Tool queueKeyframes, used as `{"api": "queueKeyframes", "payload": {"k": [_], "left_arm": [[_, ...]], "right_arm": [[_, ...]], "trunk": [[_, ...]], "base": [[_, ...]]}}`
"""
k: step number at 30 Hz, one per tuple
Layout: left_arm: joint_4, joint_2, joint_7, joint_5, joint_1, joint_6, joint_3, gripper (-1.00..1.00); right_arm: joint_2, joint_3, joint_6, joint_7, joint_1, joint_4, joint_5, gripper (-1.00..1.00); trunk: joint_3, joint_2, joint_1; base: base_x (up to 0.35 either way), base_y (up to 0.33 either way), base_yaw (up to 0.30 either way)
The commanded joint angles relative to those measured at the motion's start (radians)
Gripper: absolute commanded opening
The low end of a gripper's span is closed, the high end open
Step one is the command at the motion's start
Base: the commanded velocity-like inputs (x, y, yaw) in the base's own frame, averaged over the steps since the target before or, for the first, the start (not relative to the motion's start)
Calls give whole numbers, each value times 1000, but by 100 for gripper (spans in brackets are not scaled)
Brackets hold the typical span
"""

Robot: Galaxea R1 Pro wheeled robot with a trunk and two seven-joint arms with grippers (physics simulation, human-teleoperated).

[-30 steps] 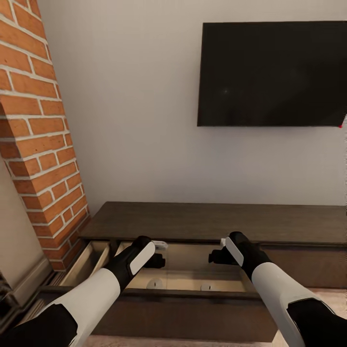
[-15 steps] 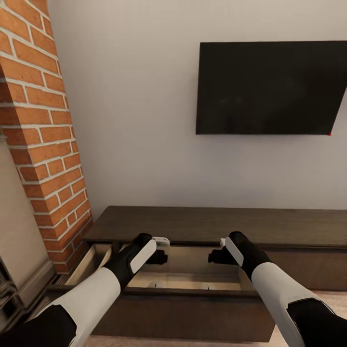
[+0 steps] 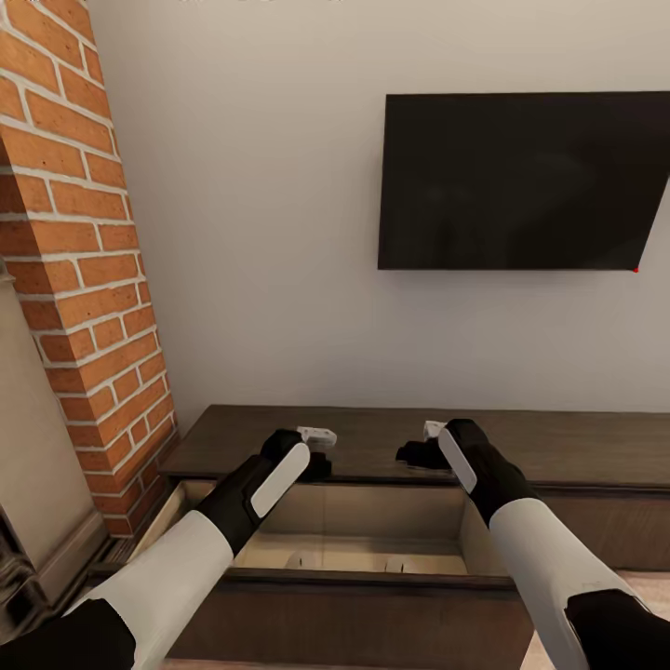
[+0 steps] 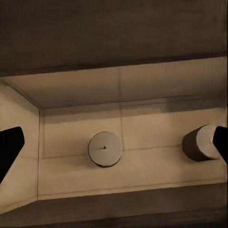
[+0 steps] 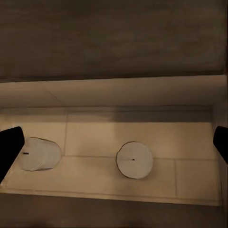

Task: Place each of the two pumpkins and all three candles from the living room inside a cabinet in the living room (use any cabinet), then make sure every cabinet is closed, and position the cauldron so it is next to a table in the living room.

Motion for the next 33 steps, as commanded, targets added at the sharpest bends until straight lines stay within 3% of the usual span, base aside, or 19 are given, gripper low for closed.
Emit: {"api": "queueKeyframes", "payload": {"k": [1, 10, 33], "left_arm": [[-31, 1, 17, 10, 0, 5, -2, 100], [-129, 2, 29, 2, 2, 14, -1, 100], [-131, 1, 30, 0, 2, 13, -4, 100]], "right_arm": [[-1, -12, 5, -9, 7, -35, -11, 100], [-2, -42, 11, -9, 29, -118, -11, 100], [-2, -43, 12, -9, 30, -122, -11, 100]], "trunk": [[2, 7, -4], [30, 70, -39], [102, 231, -127]], "base": [[0, 0, 0], [0, 0, 0], [0, 0, 0]]}}
